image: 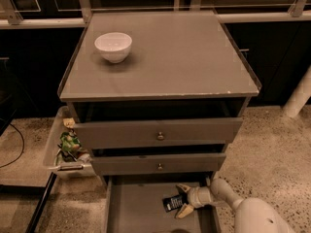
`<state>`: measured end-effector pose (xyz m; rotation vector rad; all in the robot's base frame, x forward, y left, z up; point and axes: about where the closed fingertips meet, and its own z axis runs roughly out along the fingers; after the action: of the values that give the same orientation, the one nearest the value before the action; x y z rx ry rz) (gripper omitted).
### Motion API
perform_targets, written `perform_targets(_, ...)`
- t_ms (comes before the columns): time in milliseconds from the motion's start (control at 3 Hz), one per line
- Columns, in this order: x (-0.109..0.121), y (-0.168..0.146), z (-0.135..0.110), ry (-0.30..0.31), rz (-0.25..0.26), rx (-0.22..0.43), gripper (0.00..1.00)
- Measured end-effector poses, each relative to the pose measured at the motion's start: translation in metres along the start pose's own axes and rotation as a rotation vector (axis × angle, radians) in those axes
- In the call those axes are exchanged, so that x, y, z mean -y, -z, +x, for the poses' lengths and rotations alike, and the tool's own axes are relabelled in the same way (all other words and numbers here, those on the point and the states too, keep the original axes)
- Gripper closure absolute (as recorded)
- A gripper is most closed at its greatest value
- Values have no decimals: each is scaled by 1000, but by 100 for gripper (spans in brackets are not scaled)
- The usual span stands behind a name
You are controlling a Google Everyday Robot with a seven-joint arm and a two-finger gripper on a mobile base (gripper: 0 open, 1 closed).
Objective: Pick rxbar blueberry from bottom drawer and place on counter
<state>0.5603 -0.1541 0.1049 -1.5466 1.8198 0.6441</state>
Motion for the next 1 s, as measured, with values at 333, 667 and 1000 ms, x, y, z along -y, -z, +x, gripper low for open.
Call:
perform_targets(333, 0, 0, 0, 0, 0, 0, 37)
perform_targets(667, 0, 0, 0, 0, 0, 0, 61)
perform_targets(1000, 0, 0, 0, 0, 0, 0, 84)
